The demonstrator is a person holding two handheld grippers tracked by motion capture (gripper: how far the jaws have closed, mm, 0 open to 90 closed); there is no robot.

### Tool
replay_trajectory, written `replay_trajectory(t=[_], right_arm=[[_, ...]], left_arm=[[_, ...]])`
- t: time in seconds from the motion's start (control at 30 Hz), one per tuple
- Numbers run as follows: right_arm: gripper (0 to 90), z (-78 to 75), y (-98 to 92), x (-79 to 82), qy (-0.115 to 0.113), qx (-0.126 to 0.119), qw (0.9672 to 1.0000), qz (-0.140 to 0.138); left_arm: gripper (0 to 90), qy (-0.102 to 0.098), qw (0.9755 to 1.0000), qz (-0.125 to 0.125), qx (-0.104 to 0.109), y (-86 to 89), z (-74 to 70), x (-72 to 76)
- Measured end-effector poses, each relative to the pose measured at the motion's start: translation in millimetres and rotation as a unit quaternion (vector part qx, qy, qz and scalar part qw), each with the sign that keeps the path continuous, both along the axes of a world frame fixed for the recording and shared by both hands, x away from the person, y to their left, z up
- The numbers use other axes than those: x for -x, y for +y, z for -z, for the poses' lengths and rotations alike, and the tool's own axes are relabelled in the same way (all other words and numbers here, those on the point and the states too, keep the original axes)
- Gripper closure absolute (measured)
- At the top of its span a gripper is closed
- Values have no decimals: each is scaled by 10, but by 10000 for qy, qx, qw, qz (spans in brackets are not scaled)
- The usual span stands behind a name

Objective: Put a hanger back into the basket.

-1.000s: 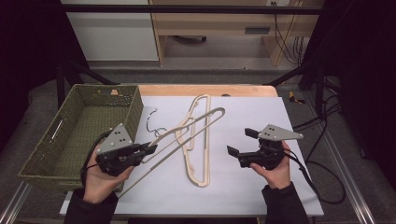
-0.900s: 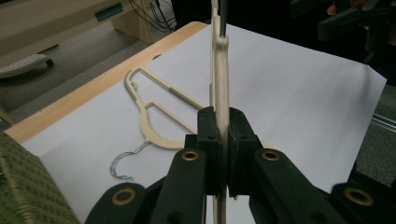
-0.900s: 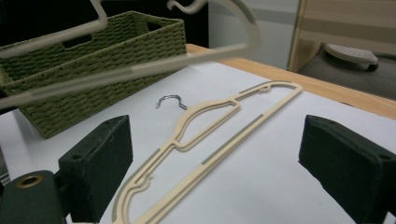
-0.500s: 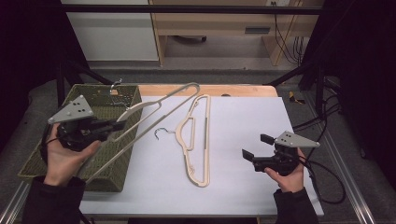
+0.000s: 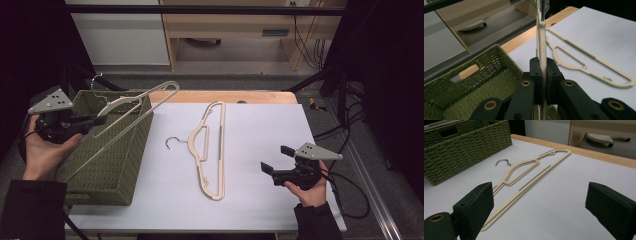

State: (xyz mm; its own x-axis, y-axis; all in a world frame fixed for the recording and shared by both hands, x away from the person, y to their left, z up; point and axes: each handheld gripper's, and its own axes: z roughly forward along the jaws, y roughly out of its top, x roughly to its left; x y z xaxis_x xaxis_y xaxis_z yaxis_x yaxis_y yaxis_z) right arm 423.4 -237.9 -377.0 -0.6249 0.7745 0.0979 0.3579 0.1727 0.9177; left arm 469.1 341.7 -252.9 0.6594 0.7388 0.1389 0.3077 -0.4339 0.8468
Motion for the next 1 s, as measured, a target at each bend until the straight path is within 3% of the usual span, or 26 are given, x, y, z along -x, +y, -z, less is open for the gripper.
replay_trajectory(t=[0.53, 0.57, 0.73, 1.0], right_arm=[[88, 31, 0, -17, 35, 45, 10000, -24], [88, 31, 0, -17, 35, 45, 10000, -24], [88, 38, 13, -20, 75, 34, 10000, -20], [88, 42, 13, -20, 91, 56, 9999, -35]], left_arm=[[857, -105, 9987, -432, -269, 563, 230, -139], [857, -181, 9982, -496, -276, 586, 249, -152], [857, -73, 9977, -621, -253, 698, 341, -179], [857, 22, 9964, -716, -457, 733, 531, -204]])
